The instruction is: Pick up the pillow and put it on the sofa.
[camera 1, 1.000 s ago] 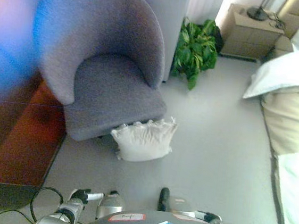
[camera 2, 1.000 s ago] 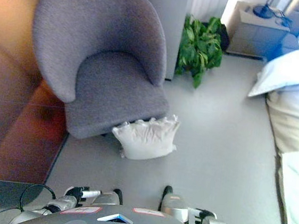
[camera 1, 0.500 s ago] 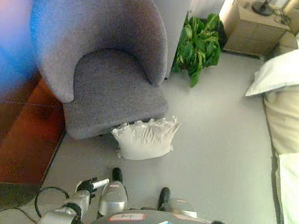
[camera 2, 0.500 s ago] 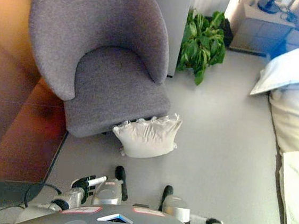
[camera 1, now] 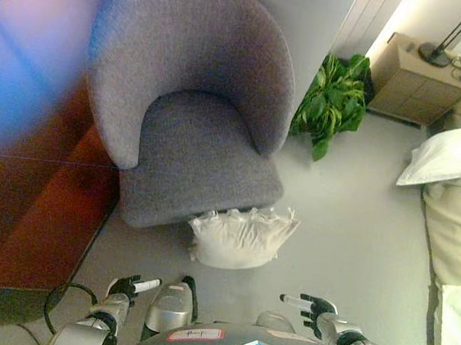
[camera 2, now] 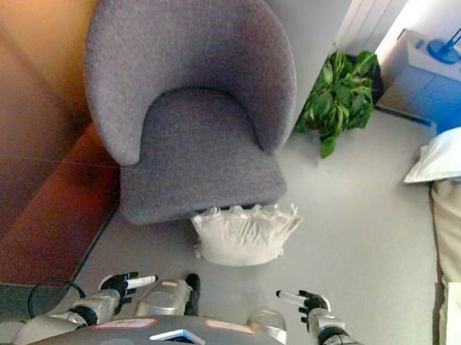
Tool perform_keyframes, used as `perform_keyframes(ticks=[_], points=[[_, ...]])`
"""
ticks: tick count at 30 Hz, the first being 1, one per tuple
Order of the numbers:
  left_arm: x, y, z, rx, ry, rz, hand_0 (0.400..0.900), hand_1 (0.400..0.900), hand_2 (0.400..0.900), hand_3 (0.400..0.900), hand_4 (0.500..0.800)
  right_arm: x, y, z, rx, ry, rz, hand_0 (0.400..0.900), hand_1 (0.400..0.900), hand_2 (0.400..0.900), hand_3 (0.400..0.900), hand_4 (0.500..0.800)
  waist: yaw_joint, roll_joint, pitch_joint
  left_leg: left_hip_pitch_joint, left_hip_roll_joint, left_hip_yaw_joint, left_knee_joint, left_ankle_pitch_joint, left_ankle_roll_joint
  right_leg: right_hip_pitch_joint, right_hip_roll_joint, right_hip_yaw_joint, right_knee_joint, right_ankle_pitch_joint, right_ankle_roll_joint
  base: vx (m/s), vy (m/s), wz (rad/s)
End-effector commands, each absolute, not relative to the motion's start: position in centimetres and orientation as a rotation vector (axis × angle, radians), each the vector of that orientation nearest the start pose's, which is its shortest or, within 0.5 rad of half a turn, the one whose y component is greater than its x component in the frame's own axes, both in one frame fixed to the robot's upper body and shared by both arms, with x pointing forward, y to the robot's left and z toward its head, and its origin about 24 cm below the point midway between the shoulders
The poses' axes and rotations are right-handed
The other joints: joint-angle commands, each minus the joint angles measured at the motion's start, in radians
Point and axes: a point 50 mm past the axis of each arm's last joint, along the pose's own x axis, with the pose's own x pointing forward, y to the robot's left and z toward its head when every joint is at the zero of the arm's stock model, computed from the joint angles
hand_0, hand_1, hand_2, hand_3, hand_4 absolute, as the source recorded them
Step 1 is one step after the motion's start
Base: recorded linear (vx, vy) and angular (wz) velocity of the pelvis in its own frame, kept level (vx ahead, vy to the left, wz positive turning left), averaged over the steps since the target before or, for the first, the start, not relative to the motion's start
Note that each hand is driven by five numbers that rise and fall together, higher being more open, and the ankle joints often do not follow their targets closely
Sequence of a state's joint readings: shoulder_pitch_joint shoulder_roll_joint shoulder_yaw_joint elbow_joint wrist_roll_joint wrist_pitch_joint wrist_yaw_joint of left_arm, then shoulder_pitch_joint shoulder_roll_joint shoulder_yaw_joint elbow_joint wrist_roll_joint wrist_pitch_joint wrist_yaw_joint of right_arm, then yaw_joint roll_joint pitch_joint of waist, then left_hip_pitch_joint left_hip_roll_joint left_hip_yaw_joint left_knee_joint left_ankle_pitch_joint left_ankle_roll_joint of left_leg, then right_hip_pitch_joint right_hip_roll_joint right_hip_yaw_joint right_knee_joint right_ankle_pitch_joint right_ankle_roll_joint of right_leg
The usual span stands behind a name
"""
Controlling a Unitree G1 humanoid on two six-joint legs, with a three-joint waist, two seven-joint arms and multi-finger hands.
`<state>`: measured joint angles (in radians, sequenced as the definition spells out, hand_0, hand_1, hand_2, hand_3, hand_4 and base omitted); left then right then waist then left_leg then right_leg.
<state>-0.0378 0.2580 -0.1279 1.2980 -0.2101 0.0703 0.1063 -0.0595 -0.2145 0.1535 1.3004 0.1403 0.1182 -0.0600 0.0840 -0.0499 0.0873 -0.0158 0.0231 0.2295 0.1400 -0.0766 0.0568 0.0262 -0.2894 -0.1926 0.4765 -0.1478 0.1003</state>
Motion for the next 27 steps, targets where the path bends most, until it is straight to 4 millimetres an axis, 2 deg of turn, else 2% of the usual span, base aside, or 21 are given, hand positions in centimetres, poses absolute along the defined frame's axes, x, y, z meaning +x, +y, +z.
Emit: perform_keyframes(ticks=[1,3,4,6,8,10,12,15,21,27], points=[[9.5,27.8,-14.9,0.313,1.274,0.29,0.9,0.9,0.9,0.9,0.8,8.2,-25.4,-16.0,-0.366,1.348,-0.177,0.9,0.9,0.9,0.9,0.8,-0.021,0.02,0.011,-0.056,0.066,-0.057,0.022,0.037,-0.039,-0.004,0.012,0.008,-0.168,0.179,0.036,0.12,-0.248,0.41],[10.4,28.3,-14.5,0.327,1.246,0.288,0.9,0.9,0.9,0.9,0.8,9.5,-25.4,-15.7,-0.406,1.304,-0.155,0.9,0.9,0.9,0.9,0.8,-0.037,0.008,0.034,-0.043,0.079,-0.065,0.044,0.01,-0.062,-0.104,-0.028,0.017,-0.294,0.264,0.052,0.11,-0.31,0.47],[10.7,28.4,-14.4,0.325,1.235,0.291,0.9,0.9,0.9,0.9,0.8,10.2,-25.4,-15.5,-0.447,1.281,-0.133,0.9,0.9,0.9,0.9,0.8,-0.046,-0.003,0.045,-0.04,0.083,-0.072,0.056,-0.011,-0.075,-0.141,-0.057,0.034,-0.359,0.333,0.073,0.15,-0.322,0.48],[11.2,29.0,-14.0,0.321,1.214,0.302,0.9,0.9,0.9,0.9,0.8,11.7,-25.4,-15.0,-0.548,1.235,-0.077,0.9,0.9,0.9,0.9,0.8,-0.057,-0.01,0.07,-0.032,0.119,-0.084,0.087,-0.059,-0.098,-0.196,-0.098,0.047,-0.447,0.393,0.102,0.18,-0.33,0.53],[11.2,29.2,-13.9,0.328,1.21,0.296,0.9,0.9,0.9,0.9,0.8,12.4,-25.5,-14.8,-0.602,1.214,-0.065,0.9,0.9,0.9,0.9,0.8,-0.051,-0.016,0.081,-0.039,0.145,-0.087,0.13,-0.088,-0.104,-0.19,-0.107,0.03,-0.45,0.376,0.11,0.18,-0.329,0.48],[10.7,29.0,-14.1,0.336,1.209,0.294,0.9,0.9,0.9,0.9,0.8,13.3,-25.8,-14.4,-0.714,1.173,-0.046,0.9,0.9,0.9,0.9,0.8,-0.04,-0.028,0.088,-0.09,0.183,-0.134,0.23,-0.121,-0.117,-0.153,-0.108,0.051,-0.45,0.337,0.114,0.22,-0.406,0.5],[10.0,29.1,-14.2,0.3,1.214,0.332,0.9,0.9,0.9,0.9,0.8,14.1,-25.4,-14.1,-0.833,1.153,0.052,0.9,0.9,0.9,0.9,0.8,-0.028,-0.032,0.093,-0.074,0.208,-0.155,0.235,-0.117,-0.124,-0.156,-0.11,0.053,-0.378,0.325,0.126,0.21,-0.272,0.25],[9.4,28.8,-14.5,0.324,1.235,0.294,0.9,0.9,0.9,0.9,0.8,16.1,-25.1,-13.3,-1.007,1.039,0.108,0.9,0.9,0.9,0.9,0.8,0.005,-0.031,0.093,-0.027,0.231,-0.177,0.181,-0.085,-0.151,-0.115,-0.113,0.01,-0.365,0.308,0.139,0.24,-0.215,0.25],[8.7,28.1,-14.9,0.363,1.257,0.203,0.9,0.9,0.9,0.9,0.8,22.4,-25.0,-9.7,-1.277,0.778,0.072,0.9,0.9,0.9,0.9,0.8,0.042,0.011,0.108,-0.031,0.23,-0.236,0.144,-0.051,-0.181,-0.17,-0.134,-0.002,-0.283,0.276,0.153,0.11,-0.072,0.29],[10.8,29.1,-14.0,0.379,1.191,0.213,0.9,0.9,0.9,0.9,0.8,28.0,-24.7,-5.5,-1.328,0.68,0.034,0.9,0.9,0.9,0.9,0.8,0.072,0.049,0.178,-0.144,0.203,-0.299,0.201,-0.036,-0.199,-0.255,-0.184,0.017,-0.207,0.267,0.161,-0.06,-0.004,0.29]])
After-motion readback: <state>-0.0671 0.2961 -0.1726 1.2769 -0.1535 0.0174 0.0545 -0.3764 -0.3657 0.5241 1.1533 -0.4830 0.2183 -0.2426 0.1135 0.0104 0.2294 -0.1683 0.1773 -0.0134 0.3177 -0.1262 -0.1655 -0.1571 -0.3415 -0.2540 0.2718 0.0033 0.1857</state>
